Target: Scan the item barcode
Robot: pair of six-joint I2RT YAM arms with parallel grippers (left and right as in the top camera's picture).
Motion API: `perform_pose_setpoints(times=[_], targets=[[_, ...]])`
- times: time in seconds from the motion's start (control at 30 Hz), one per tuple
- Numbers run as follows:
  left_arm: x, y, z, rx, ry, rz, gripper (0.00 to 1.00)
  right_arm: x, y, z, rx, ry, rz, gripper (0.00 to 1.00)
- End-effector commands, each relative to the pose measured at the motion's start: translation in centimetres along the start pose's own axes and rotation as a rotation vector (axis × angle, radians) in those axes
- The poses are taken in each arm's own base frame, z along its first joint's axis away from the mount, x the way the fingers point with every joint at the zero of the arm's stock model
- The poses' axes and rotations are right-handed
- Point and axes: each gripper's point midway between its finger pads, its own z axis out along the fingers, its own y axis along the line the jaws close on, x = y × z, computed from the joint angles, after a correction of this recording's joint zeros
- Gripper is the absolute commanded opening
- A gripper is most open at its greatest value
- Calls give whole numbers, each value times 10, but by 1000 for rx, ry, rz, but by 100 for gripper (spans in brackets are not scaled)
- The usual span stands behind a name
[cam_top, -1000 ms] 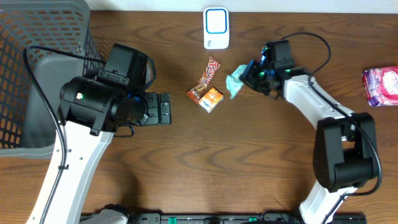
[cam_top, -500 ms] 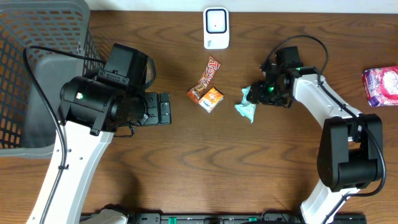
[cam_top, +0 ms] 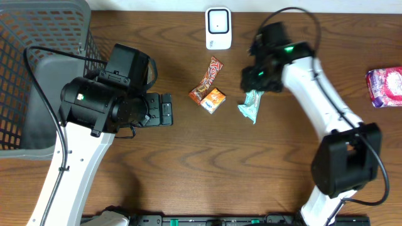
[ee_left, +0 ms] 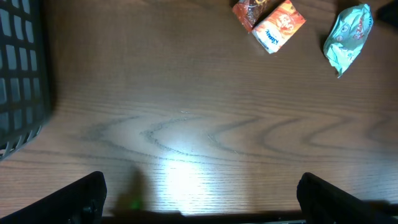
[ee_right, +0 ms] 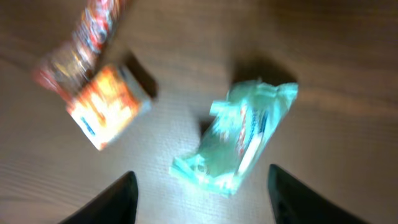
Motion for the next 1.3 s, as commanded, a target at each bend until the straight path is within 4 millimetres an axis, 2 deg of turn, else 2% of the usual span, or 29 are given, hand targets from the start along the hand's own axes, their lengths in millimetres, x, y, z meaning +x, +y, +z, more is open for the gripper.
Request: perform_pose_setpoints(times=[0.0,0.17,0.33,0.47,0.63,0.93,1.03,1.13,1.2,1.27], targets=[[-3,3,-4,-12,-16,-1,98,10,-16,0,297,-31,28,68],[-3,3,-4,-12,-16,-1,98,32,-13,4,509,-78,42,72],[-3,3,-4,-12,-16,-1,98,44,-12,27,546,-116,36,82],[-3,3,-4,-12,-16,-1,98,44,-15,45,538,-159,44,81],[-3,3,-4,-12,-16,-1,98,42,-23,53,569,-209,47,81],[-3,3,-4,-12,-16,-1,98,42,-25,74,545,-253,7,81],[-3,3,-4,-12,-17,-1,98,45,-34,78,551,-247,22,72],[-3,3,-4,-12,-16,-1,98,46,-37,80,533,-235,40,52],[-3,3,-4,-12,-16,-1,98,46,-39,81,522,-228,50,45],[-3,3,-4,-12,-16,-1,98,46,-40,83,509,-220,58,29]])
